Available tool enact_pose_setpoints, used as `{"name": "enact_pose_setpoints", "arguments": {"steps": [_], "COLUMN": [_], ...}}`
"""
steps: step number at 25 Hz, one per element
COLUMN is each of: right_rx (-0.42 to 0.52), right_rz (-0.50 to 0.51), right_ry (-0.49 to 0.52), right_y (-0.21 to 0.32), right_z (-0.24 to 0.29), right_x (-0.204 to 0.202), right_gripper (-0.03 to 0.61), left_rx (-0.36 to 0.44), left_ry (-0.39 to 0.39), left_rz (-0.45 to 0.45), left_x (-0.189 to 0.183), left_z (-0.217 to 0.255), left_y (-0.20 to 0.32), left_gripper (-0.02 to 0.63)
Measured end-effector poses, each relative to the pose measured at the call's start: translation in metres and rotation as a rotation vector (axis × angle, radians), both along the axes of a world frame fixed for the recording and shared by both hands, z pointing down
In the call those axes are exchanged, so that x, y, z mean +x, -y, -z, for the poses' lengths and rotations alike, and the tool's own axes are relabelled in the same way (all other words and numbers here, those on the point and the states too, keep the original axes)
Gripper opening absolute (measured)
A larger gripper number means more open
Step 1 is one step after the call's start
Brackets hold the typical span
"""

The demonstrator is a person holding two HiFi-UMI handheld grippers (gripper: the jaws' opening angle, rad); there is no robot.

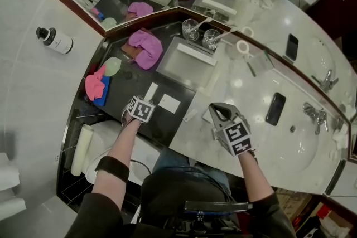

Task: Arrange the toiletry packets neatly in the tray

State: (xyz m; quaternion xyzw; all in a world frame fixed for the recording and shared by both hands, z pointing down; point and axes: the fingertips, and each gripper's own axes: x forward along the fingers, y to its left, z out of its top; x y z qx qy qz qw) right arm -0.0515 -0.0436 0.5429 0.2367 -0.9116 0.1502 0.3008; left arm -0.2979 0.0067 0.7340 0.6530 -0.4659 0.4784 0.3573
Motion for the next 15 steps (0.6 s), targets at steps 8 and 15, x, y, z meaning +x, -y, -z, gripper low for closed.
{"name": "enact_pose_setpoints", "arguments": {"steps": [8, 15], "right_rx": [-0.016, -0.031], "right_rz": [-0.003, -0.017], "right_ry": [0.002, 0.015], "right_y": [-0.005, -0.008], "right_z": [-0.008, -0.014], "right_x": [0.0, -0.003], "right_gripper": [0.017, 0.017], "left_rx": [0.132, 0.365], "left_ry": [0.155, 0.349], "left_rz": [-0.129, -0.472], "left_x": [-0.013, 0.015], "left_z": [0.028, 0.088], "left_y": [0.021, 0.076], "left_gripper": [0.124, 0.124]}}
